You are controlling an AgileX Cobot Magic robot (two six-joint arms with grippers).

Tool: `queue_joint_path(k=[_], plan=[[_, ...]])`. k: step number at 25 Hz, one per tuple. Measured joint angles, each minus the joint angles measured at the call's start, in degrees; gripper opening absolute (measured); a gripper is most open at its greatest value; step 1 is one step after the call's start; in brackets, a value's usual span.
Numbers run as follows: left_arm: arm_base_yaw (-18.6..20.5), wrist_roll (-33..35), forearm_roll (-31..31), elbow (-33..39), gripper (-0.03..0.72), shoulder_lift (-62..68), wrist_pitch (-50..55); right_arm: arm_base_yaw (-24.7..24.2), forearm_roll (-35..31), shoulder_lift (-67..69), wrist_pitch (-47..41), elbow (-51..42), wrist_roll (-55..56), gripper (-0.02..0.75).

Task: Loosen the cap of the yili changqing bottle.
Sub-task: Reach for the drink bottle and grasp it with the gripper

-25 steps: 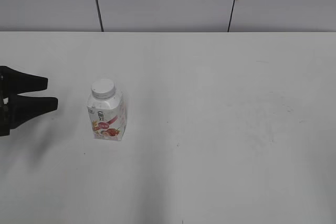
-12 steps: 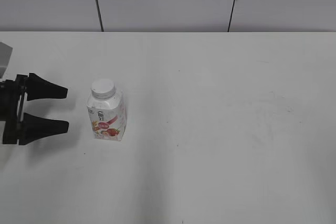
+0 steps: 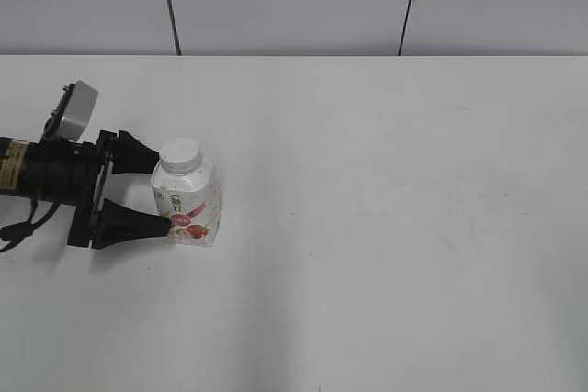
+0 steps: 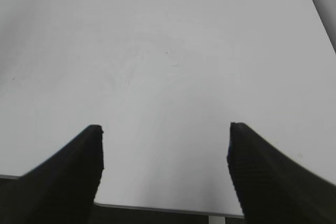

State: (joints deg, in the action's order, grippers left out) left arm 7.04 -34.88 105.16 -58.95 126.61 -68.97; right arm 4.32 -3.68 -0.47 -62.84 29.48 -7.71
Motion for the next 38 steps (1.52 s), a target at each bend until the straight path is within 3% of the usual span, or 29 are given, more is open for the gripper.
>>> queue_joint_path(k=[14,25,32,38], plan=[[-3.9,0.0,0.5,-4.2,0.583,5.0,-0.2,0.0,0.0,0.0,0.0,0.0,0.0,0.582],[-4.3,0.0,0.5,-4.3,0.564,5.1,-0.3,0.0,0.0,0.0,0.0,0.0,0.0,0.582],[-4.3,0.0,0.7,-4.3,0.424,5.1,-0.6,0.0,0.0,0.0,0.0,0.0,0.0,0.582],[-5.8,-0.4,0.3,-4.3,0.414,5.0,-0.2,0.0,0.0,0.0,0.0,0.0,0.0,0.582]])
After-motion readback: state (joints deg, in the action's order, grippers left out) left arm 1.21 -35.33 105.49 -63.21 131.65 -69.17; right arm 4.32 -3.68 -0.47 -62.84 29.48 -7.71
